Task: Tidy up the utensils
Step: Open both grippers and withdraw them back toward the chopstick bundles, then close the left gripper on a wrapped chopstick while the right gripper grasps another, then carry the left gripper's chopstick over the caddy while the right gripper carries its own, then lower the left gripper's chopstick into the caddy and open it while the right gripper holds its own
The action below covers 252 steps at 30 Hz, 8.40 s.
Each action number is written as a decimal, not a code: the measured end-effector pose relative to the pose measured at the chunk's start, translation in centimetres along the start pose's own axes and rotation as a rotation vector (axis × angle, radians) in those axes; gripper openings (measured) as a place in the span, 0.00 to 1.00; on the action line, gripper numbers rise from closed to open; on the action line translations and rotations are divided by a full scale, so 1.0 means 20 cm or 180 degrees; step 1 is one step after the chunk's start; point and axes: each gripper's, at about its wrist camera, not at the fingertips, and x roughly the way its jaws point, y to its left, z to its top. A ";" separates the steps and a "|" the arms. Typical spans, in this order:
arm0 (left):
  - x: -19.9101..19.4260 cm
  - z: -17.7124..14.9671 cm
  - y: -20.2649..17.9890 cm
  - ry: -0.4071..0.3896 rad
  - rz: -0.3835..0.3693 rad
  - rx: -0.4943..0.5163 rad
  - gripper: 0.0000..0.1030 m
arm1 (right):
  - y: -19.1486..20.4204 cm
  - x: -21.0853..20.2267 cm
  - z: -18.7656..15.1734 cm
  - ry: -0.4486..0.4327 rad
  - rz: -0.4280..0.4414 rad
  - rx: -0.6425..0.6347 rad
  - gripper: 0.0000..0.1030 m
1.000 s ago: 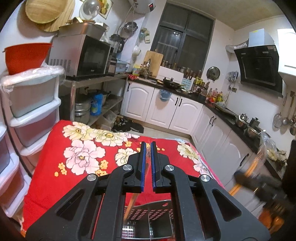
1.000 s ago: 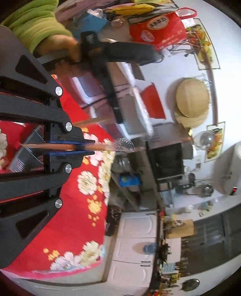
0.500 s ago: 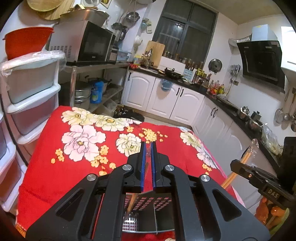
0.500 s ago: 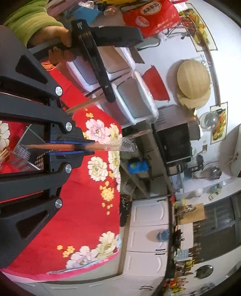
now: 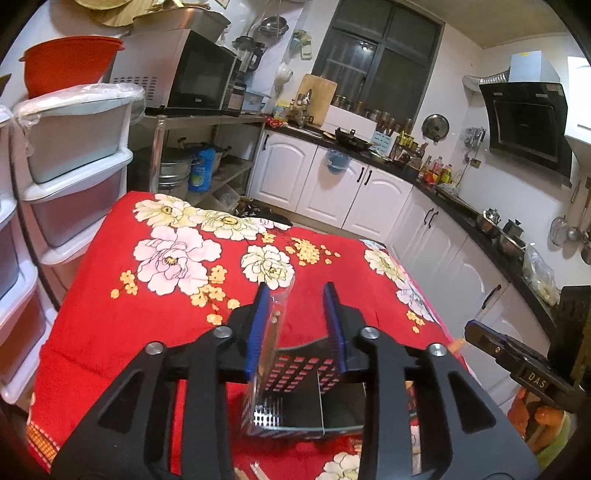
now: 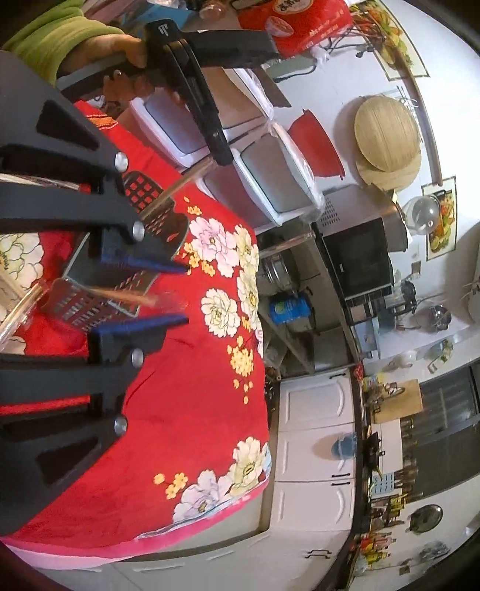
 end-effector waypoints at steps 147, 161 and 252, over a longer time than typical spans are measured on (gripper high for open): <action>-0.42 -0.35 0.06 0.0122 -0.0357 -0.0271 0.01 | 0.46 -0.41 -0.31 -0.0542 -0.0138 -0.0927 0.05; -0.43 -0.19 -0.08 -0.0115 -0.0430 -0.0059 0.01 | 0.47 -0.38 -0.18 -0.0873 -0.0049 -0.0753 0.05; 0.20 -0.11 -0.23 -0.0443 0.0102 0.0347 0.01 | 0.18 0.00 -0.10 -0.1328 -0.0281 -0.0270 0.06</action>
